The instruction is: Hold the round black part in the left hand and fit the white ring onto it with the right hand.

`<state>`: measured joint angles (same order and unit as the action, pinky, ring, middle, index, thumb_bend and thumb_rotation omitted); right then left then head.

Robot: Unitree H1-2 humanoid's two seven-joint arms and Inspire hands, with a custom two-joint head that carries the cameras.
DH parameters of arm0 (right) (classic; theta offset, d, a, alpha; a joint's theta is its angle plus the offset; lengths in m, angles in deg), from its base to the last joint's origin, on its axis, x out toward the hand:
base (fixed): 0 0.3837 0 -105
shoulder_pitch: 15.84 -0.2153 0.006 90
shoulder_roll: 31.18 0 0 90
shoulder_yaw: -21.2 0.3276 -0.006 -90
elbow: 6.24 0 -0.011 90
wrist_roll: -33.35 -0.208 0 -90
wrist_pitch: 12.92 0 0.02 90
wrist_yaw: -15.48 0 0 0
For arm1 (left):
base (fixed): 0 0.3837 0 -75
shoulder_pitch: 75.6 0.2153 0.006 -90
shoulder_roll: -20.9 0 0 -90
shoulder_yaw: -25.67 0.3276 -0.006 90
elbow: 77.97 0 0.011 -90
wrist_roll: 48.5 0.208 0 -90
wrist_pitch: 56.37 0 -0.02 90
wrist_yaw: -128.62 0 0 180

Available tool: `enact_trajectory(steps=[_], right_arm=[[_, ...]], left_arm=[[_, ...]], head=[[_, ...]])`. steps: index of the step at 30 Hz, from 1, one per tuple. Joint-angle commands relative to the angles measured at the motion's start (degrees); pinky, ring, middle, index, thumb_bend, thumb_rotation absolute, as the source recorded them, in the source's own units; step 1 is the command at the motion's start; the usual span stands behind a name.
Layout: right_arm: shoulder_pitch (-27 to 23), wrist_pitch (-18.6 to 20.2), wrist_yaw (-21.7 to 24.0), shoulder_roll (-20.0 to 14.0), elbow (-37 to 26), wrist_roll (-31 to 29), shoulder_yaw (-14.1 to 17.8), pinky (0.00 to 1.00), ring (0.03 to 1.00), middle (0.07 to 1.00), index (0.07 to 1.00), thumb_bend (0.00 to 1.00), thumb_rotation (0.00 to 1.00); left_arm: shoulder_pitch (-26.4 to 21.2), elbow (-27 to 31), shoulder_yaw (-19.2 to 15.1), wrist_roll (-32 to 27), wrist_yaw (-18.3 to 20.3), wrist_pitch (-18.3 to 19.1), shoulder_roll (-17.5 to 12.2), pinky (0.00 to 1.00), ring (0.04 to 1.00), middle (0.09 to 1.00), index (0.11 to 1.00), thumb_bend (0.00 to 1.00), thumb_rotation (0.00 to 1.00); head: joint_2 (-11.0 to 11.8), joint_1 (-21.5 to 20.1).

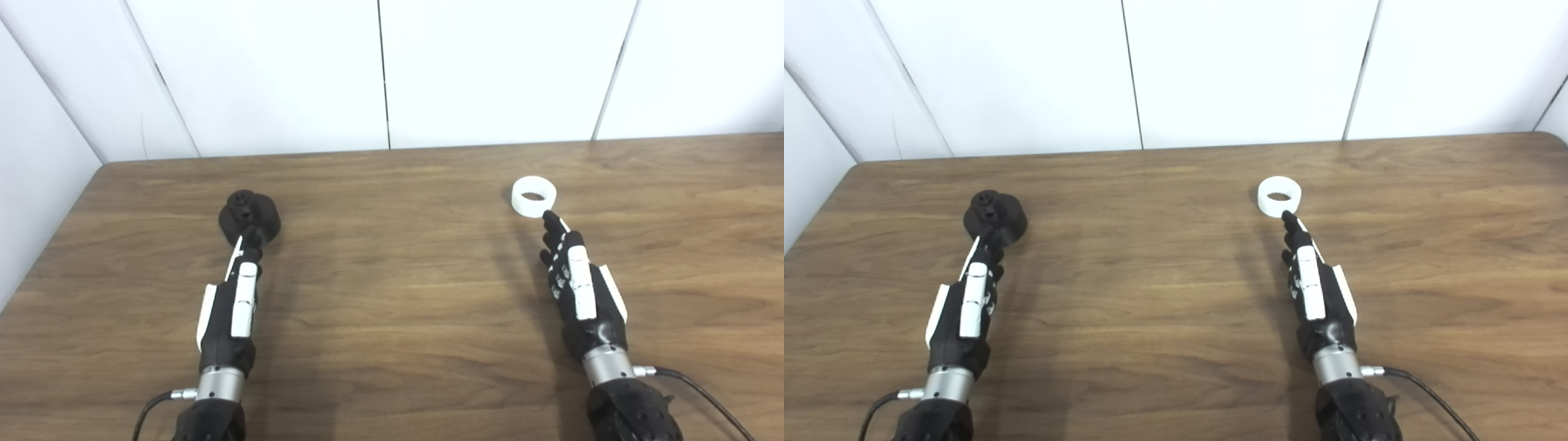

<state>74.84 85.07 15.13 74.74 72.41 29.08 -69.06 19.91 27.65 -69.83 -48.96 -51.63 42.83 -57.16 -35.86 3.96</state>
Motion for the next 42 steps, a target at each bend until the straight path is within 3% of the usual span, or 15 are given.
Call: enact_trajectory(steps=[1, 6, 20, 28, 32, 36, 38, 42], right_arm=[[-1.8, -1.5, 0.6, -0.1, -2.0, 0.0, -0.1, 1.0, 1.0, 0.978, 0.937, 0.5, 1.0], [-1.7, -0.9, 0.2, -0.1, -2.3, 0.2, 0.0, 1.0, 1.0, 0.976, 0.933, 0.51, 1.0], [-1.4, -1.0, 0.6, -0.1, -2.5, 0.0, -0.1, 1.0, 0.999, 0.976, 0.936, 0.5, 1.0], [-1.2, -1.2, 0.6, 0.2, -2.1, -0.5, -0.1, 1.0, 0.998, 0.98, 0.935, 0.5, 1.0], [-1.2, -1.2, 0.5, 0.7, -1.7, -0.8, -0.2, 1.0, 1.0, 0.982, 0.938, 0.49, 1.0], [-1.3, -1.8, 0.5, 0.9, -1.2, -0.4, -0.5, 1.0, 0.997, 0.981, 0.938, 0.49, 1.0], [-1.3, -2.0, 0.3, 1.0, -0.9, -0.3, -0.4, 1.0, 0.997, 0.982, 0.935, 0.49, 1.0], [-1.3, -2.0, 0.0, 1.3, -0.7, -0.2, -0.3, 1.0, 0.991, 0.981, 0.929, 0.49, 1.0]], left_arm=[[-1.5, 1.6, 0.0, 0.8, -0.2, -1.1, -0.9, 1.0, 1.0, 1.0, 0.991, 0.53, 0.92], [-1.5, 1.6, 0.2, 1.8, -0.3, -1.1, -1.1, 1.0, 1.0, 0.999, 0.989, 0.58, 0.88], [-1.8, 2.2, -0.7, 1.7, -0.2, 0.9, -2.1, 1.0, 1.0, 1.0, 0.994, 0.54, 0.82], [-3.4, 2.4, -2.1, 4.8, -0.2, 0.3, -7.4, 1.0, 1.0, 1.0, 1.0, 0.62, 0.88], [-5.1, 4.2, -3.1, 6.1, -0.3, 4.8, -9.2, 1.0, 1.0, 1.0, 0.994, 0.62, 0.8], [-6.6, 3.7, -2.8, 10.6, -0.6, 5.6, -11.7, 0.94, 0.969, 0.996, 0.983, 0.63, 0.81], [-8.2, 2.8, -2.9, 12.0, -0.6, 6.8, -12.8, 0.92, 0.964, 0.994, 0.975, 0.66, 0.76], [-10.8, -0.5, -2.8, 13.5, -0.4, 5.8, -14.8, 0.89, 0.948, 0.993, 0.978, 0.7, 0.7]], head=[[0.0, 0.1], [0.0, 0.1], [0.1, 0.3], [0.2, 1.1], [0.4, 1.5], [0.3, 1.6], [0.4, 1.6], [0.5, 1.6]])
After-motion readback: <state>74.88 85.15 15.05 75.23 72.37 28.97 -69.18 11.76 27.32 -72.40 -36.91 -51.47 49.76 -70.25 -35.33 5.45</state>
